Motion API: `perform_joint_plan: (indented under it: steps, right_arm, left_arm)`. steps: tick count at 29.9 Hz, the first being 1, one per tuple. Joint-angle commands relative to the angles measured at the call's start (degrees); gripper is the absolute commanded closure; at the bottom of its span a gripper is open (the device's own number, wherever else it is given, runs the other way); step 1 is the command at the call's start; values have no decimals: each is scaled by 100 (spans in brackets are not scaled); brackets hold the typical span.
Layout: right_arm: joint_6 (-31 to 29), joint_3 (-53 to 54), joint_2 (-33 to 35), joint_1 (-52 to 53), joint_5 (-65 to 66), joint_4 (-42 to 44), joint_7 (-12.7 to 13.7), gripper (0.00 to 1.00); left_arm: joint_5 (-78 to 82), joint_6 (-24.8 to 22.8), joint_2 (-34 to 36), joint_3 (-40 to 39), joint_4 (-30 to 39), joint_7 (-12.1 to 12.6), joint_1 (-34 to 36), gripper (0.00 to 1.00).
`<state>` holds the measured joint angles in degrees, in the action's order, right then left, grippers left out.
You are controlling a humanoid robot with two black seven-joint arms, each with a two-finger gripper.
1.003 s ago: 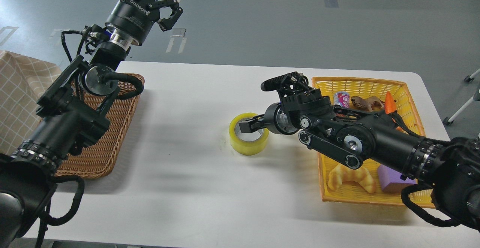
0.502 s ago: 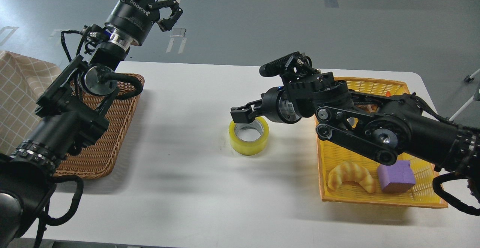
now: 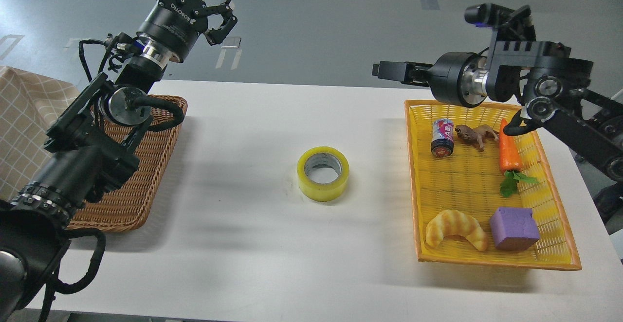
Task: Place and transfer tape with both arms
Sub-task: 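Open the right gripper and withdraw it from the tape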
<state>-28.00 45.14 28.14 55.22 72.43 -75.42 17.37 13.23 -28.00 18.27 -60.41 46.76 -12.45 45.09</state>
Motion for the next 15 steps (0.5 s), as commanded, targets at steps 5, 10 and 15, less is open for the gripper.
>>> perform_joint_plan:
  steps: [5,10,15]
  right_arm:
    - [0,2665,-308,-1258,-747,19,-40,0]
    - [0,4115,-914,-1918,-1248,89,-49,0]
    - [0,4881,-1266,-2024,-2074,203,-58,0]
  left_arm:
    - [13,0,159,2,0,58,9,2]
    - [30,0,230,20,-9,76,9,2]
    - [57,0,239,38,-9,76,0,2]
